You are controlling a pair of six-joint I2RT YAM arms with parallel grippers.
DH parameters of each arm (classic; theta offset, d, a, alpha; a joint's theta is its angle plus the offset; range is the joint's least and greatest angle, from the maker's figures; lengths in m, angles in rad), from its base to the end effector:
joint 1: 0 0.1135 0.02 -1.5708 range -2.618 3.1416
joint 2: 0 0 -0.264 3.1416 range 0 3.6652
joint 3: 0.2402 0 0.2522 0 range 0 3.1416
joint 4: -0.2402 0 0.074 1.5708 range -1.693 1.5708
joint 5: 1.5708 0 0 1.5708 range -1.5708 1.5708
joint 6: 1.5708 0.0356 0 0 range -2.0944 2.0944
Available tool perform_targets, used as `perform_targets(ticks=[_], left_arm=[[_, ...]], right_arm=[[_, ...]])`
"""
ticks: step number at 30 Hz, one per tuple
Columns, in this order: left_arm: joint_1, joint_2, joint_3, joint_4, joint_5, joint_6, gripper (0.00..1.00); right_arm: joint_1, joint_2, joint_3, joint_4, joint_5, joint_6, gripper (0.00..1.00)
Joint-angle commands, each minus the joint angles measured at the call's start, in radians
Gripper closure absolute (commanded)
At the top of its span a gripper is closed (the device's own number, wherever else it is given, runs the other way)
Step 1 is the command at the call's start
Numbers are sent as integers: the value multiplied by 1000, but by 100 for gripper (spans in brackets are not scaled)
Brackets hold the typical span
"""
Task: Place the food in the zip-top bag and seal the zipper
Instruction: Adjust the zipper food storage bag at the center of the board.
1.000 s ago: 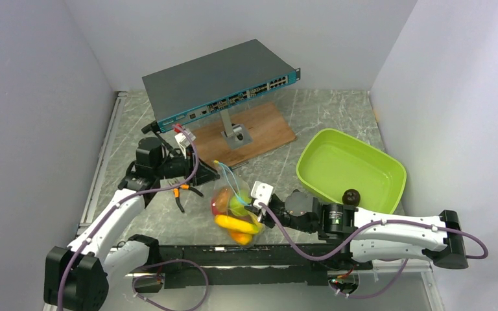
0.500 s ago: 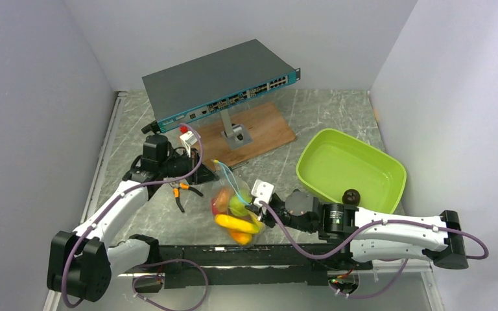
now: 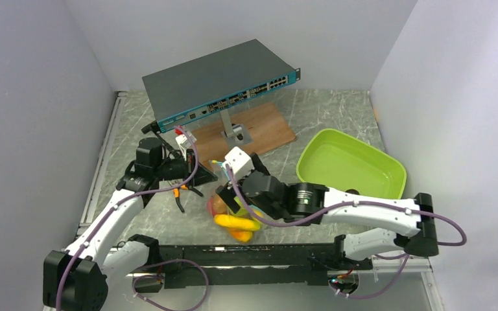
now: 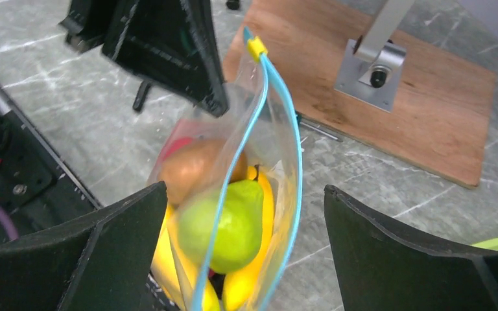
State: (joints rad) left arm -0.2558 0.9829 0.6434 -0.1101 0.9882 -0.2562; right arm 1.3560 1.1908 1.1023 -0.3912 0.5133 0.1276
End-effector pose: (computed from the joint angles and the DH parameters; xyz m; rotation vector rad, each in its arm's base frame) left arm 0.1945 -0.0816 0.2675 0.6524 1.9305 -1.3128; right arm 0.0735 0.2547 0.3483 -0.8857 1.8047 0.4300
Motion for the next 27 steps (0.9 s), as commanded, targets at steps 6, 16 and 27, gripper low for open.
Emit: perform_targets(ticks=[6, 16, 27], left_arm=[[-13, -64, -1, 6, 13, 58, 100], [-26, -91, 2, -14, -6, 81, 100], [-25, -111, -4, -10, -15, 94, 100]], right_arm=[[-69, 204, 227, -90, 101, 34, 9], [-171, 196, 189, 24, -217, -18, 39], [-170, 211, 176, 27, -159, -42, 54]])
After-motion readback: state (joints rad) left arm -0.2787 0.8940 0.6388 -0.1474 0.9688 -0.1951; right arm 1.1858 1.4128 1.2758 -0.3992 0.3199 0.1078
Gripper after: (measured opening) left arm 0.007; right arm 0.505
